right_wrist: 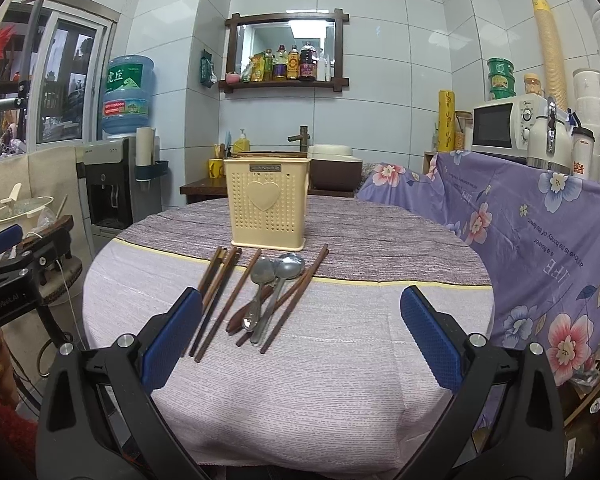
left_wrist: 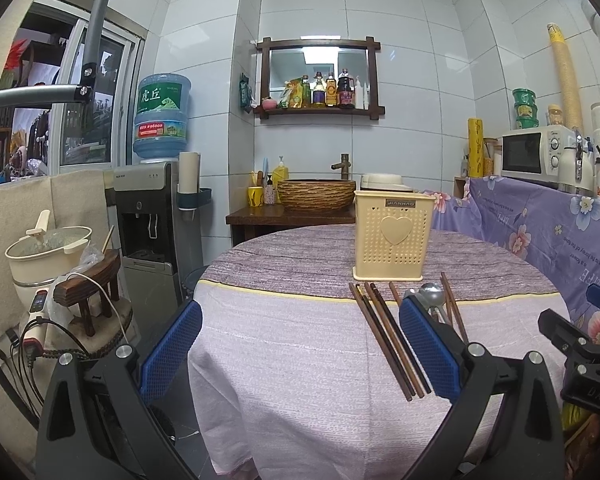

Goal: Organize utensils
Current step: 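Move the right tool toward the metal spoons lying by the chopsticks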

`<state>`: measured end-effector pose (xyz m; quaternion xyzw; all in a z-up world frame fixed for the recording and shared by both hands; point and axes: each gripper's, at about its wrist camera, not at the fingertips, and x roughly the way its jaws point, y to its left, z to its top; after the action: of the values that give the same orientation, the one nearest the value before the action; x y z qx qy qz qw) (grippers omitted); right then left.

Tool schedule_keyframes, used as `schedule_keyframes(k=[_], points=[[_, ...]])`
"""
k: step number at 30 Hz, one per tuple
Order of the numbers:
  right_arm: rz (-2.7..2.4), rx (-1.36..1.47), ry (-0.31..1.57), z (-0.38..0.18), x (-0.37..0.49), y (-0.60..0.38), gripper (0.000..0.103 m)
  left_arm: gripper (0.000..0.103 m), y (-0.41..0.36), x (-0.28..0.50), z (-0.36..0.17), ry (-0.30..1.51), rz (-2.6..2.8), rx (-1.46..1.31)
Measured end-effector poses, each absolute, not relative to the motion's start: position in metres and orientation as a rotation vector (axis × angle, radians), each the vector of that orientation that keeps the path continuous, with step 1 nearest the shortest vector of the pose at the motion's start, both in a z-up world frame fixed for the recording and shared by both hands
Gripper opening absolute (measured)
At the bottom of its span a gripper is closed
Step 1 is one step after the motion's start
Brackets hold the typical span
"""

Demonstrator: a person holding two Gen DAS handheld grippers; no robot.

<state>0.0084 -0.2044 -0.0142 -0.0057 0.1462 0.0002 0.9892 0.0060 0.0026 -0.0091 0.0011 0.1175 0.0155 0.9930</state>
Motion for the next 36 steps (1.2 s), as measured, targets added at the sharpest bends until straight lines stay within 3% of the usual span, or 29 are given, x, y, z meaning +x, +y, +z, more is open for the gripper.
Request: schedule_keyframes(k=[14,20,24,27,28,31,36], points=[[-0.088,-0.022,0.521,-0.029,0.088,-0.244,0.098,0.097,0.019,0.083,-0.023,0.512,-0.045,0.041],[-0.015,-0.040,0.612,-0.028,0.131,-0.232,0.097,0.078,0.011,0.134,-0.025,0.678,-0.131,0.007],[0.078,-0.023,0.662,-0.023,0.158,-0.215,0.075,0.069,0.006,0.156,-0.029,0.748,-0.162,-0.025],[0.132,-0.025,0.703,-0.026,0.176,-0.200,0.058,0.067,0.003,0.164,-0.030,0.758,-0.156,-0.039],[0.145,-0.027,0.725,-0.028,0.183,-0.196,0.047,0.067,0.002,0.164,-0.030,0.758,-0.156,-0.044],[0.189,-0.004,0.807,-0.040,0.203,-0.185,0.028,0.067,0.000,0.166,-0.033,0.768,-0.156,-0.040],[0.176,0.042,0.890,-0.056,0.225,-0.182,0.019,0.067,0.002,0.172,-0.037,0.789,-0.151,-0.038]])
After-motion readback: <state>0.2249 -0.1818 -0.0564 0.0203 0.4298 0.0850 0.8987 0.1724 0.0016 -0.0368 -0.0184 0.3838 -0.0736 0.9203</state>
